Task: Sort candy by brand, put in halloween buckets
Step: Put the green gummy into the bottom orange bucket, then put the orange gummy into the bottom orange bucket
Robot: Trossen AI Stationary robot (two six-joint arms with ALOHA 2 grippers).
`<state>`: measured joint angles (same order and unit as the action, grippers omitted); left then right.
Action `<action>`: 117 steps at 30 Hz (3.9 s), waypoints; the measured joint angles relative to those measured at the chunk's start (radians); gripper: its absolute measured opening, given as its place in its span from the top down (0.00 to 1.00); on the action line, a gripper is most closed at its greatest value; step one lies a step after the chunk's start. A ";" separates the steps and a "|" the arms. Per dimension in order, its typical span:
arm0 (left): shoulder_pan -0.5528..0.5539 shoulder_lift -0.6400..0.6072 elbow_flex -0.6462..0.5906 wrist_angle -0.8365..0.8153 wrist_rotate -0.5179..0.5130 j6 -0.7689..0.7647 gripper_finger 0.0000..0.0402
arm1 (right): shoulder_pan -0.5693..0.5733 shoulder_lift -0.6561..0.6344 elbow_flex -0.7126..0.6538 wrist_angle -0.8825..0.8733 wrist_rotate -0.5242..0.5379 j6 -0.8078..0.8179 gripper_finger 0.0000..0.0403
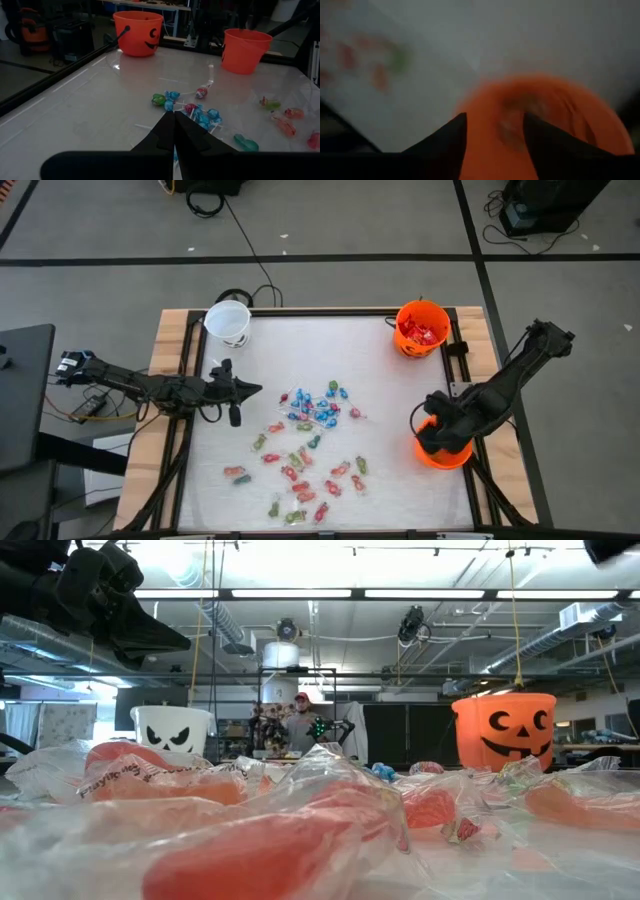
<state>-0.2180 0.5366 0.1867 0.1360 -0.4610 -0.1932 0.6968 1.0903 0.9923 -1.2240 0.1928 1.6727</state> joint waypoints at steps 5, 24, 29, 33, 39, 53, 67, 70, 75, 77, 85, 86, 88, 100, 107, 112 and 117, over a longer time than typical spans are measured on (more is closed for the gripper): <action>0.000 0.000 0.000 0.000 0.000 0.001 0.97 | -0.098 0.060 0.111 0.126 0.135 -0.383 0.48; 0.001 0.000 0.000 -0.104 0.128 -0.146 0.97 | -0.570 0.756 0.281 0.928 -0.293 -1.338 0.50; 0.000 0.000 0.000 -0.158 0.122 -0.204 0.97 | -0.608 0.920 0.420 0.905 -0.332 -1.465 0.50; 0.000 0.000 0.000 -0.145 0.123 -0.208 0.97 | -0.631 1.013 0.470 0.897 -0.369 -1.513 0.50; 0.000 0.000 0.000 -0.143 0.116 -0.209 0.97 | -0.640 1.093 0.495 0.890 -0.339 -1.537 0.56; 0.000 0.000 0.000 -0.157 0.115 -0.311 0.97 | -0.615 0.784 0.490 0.601 -0.284 -1.377 0.98; 0.000 0.000 0.000 -0.127 0.194 -0.414 0.97 | -0.397 0.371 0.488 -0.103 -0.182 -0.900 0.99; 0.000 0.000 0.000 -0.135 0.221 -0.415 0.97 | -0.319 0.339 0.454 -0.193 -0.181 -0.781 0.99; 0.000 0.012 0.000 -0.136 0.233 -0.354 0.97 | -0.200 0.280 0.340 -0.213 -0.171 -0.572 0.99; 0.000 0.030 0.000 -0.132 0.257 -0.331 0.97 | -0.160 0.267 0.283 -0.210 -0.168 -0.471 0.99; 0.000 0.118 0.000 -0.125 0.317 -0.334 0.97 | -0.001 0.223 0.076 -0.163 -0.217 -0.130 0.99; 0.000 0.123 0.000 -0.126 0.317 -0.335 0.97 | 0.012 0.220 0.057 -0.139 -0.220 -0.106 0.98; 0.000 0.132 0.000 -0.124 0.317 -0.337 0.97 | 0.033 0.219 0.031 -0.095 -0.220 -0.073 0.95; 0.000 0.131 0.000 -0.078 0.297 -0.369 0.97 | 0.052 0.205 0.146 -0.123 -0.012 -0.035 0.62; 0.000 0.131 0.000 -0.084 0.274 -0.359 0.97 | -0.067 0.226 0.239 0.009 0.151 -0.344 0.59; 0.000 0.130 0.000 -0.083 0.268 -0.359 0.97 | -0.195 0.272 0.239 0.192 0.150 -0.605 0.59; 0.000 0.130 0.060 -0.177 0.267 -0.320 0.97 | -0.307 0.344 0.239 0.412 0.102 -0.853 0.59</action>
<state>-0.2180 0.6666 0.2467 -0.0411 -0.1936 -0.5135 0.3895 1.4345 1.2308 -0.8117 0.2944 0.8202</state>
